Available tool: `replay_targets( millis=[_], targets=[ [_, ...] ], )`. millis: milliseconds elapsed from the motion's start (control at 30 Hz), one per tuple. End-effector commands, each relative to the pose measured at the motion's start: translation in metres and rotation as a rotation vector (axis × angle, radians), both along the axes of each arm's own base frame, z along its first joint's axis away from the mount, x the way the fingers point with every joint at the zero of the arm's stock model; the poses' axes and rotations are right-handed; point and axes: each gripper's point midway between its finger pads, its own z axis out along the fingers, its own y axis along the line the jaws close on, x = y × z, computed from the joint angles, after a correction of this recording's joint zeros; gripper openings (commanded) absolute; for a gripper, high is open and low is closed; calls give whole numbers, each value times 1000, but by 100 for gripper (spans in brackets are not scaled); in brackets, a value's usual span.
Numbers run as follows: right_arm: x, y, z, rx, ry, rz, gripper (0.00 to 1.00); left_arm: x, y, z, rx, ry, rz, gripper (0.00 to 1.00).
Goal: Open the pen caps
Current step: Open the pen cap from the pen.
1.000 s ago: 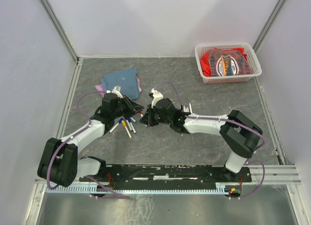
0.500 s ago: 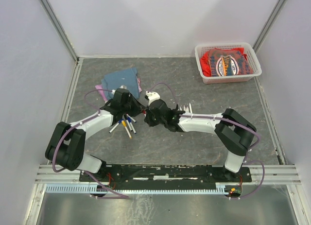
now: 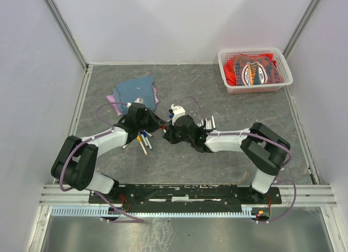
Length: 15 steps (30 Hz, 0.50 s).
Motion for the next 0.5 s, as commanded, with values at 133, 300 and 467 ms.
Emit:
replay_targets(
  millis=[133, 300, 467],
  targets=[
    [-37, 10, 48, 349, 110, 114, 1, 42, 23, 63, -76, -352, 104, 3],
    [-42, 15, 61, 440, 136, 144, 1, 40, 18, 72, -124, -390, 80, 3],
    [-45, 17, 64, 486, 146, 173, 1, 39, 16, 72, -182, -397, 56, 3]
  ],
)
